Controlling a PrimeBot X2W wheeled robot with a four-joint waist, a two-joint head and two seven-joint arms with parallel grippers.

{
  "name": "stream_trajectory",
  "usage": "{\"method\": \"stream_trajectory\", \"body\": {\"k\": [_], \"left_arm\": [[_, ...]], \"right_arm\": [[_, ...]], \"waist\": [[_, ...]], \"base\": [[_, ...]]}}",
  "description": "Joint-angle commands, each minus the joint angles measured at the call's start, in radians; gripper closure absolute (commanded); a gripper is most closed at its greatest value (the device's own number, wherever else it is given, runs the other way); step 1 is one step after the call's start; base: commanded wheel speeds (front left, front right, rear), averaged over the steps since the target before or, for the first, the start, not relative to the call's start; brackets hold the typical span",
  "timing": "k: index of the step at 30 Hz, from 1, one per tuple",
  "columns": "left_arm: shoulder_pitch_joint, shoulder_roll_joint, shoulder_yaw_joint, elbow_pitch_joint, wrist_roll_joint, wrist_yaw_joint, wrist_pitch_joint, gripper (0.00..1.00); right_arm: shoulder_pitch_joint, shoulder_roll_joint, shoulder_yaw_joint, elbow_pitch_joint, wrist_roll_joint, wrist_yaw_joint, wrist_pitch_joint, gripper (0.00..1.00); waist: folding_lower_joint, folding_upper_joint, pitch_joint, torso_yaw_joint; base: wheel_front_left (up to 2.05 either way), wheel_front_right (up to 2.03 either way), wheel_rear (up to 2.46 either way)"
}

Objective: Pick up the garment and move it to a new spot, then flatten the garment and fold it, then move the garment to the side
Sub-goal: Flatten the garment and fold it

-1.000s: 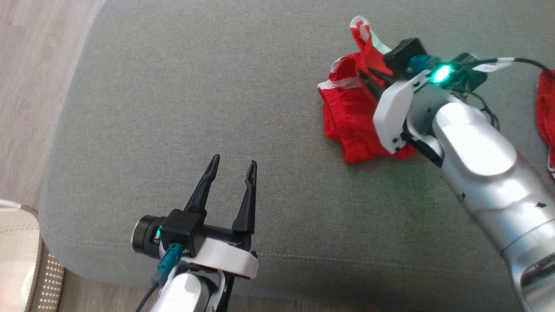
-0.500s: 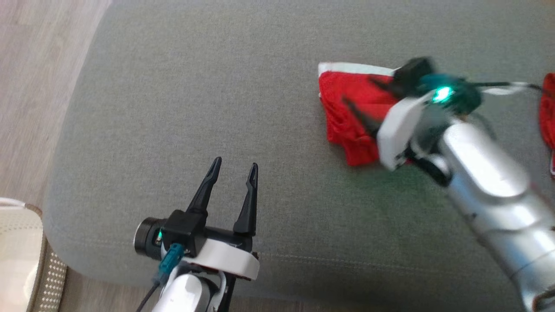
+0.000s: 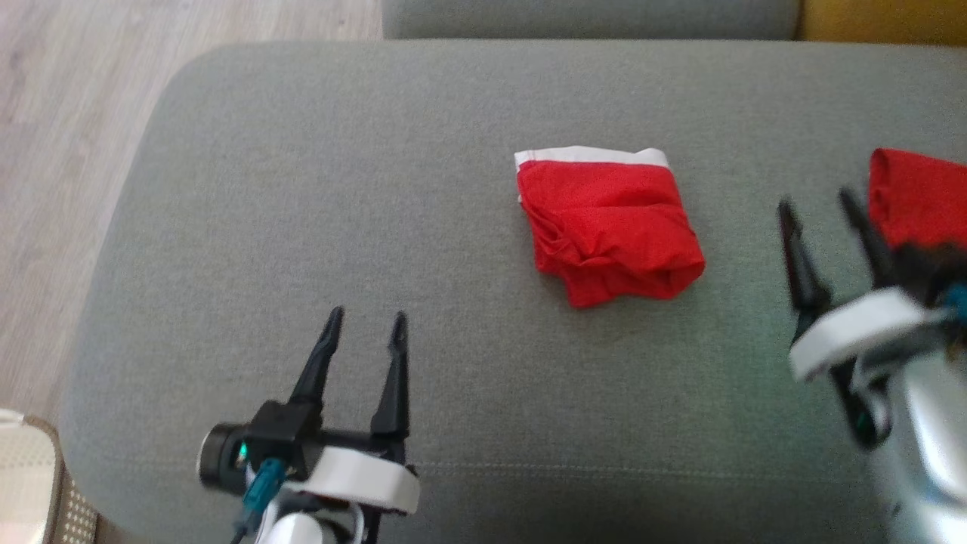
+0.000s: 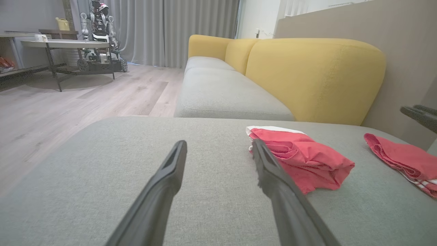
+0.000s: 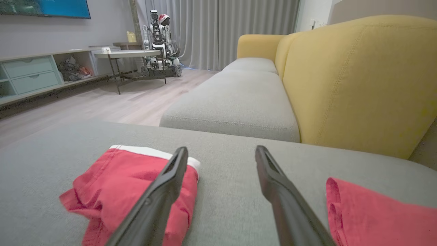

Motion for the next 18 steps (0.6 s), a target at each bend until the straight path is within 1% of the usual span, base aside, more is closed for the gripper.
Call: {"method": "stream_trajectory", "body": {"k": [1,6,7,8,9,10,14,18], "left_arm": [[-0.005,-0.001,0.047,-0.044,0.012,0.012,-0.005,0.00],[0.031,-0.001,0.061,-0.044,0.029,0.003,-0.005,0.00],[0.034,-0.001,0.060,-0.045,0.032,0.001,-0.005,0.00],[0.035,-0.001,0.058,-0.045,0.035,-0.002,-0.005,0.00],[0.035,-0.001,0.055,-0.046,0.037,-0.004,-0.005,0.00],[0.034,-0.001,0.051,-0.047,0.039,-0.007,-0.005,0.00],[0.026,-0.001,0.031,-0.047,0.035,-0.010,-0.005,0.00],[0.009,-0.002,-0.006,-0.046,0.025,-0.009,-0.005,0.00]], "right_arm": [[0.047,0.032,-0.002,-0.059,-0.026,0.000,-0.019,0.00],[0.177,0.099,-0.019,-0.091,-0.056,0.000,-0.026,0.00],[0.186,0.107,-0.015,-0.094,-0.060,0.000,-0.027,0.08],[0.188,0.110,-0.009,-0.094,-0.065,0.000,-0.025,0.46],[0.183,0.110,0.001,-0.092,-0.072,0.000,-0.022,0.94],[0.172,0.110,0.013,-0.089,-0.078,0.000,-0.017,1.00],[0.072,0.109,0.055,-0.042,-0.098,0.000,0.011,1.00],[-0.088,0.092,0.101,0.077,-0.134,0.000,0.039,1.00]], "waist": [[0.0000,-0.0001,-0.024,-0.017],[0.0000,-0.0001,-0.038,-0.004],[0.0000,-0.0001,-0.038,0.004],[0.0000,-0.0001,-0.037,0.013],[0.0000,-0.0001,-0.035,0.023],[0.0000,-0.0001,-0.033,0.035],[0.0000,-0.0001,-0.013,0.088],[0.0000,-0.0001,0.018,0.136]], "base": [[0.00,0.00,0.00],[0.00,0.00,0.00],[0.00,0.00,0.00],[0.00,0.00,0.00],[0.00,0.00,0.00],[0.00,0.00,0.00],[0.00,0.00,0.00],[0.00,0.00,0.00]]}}
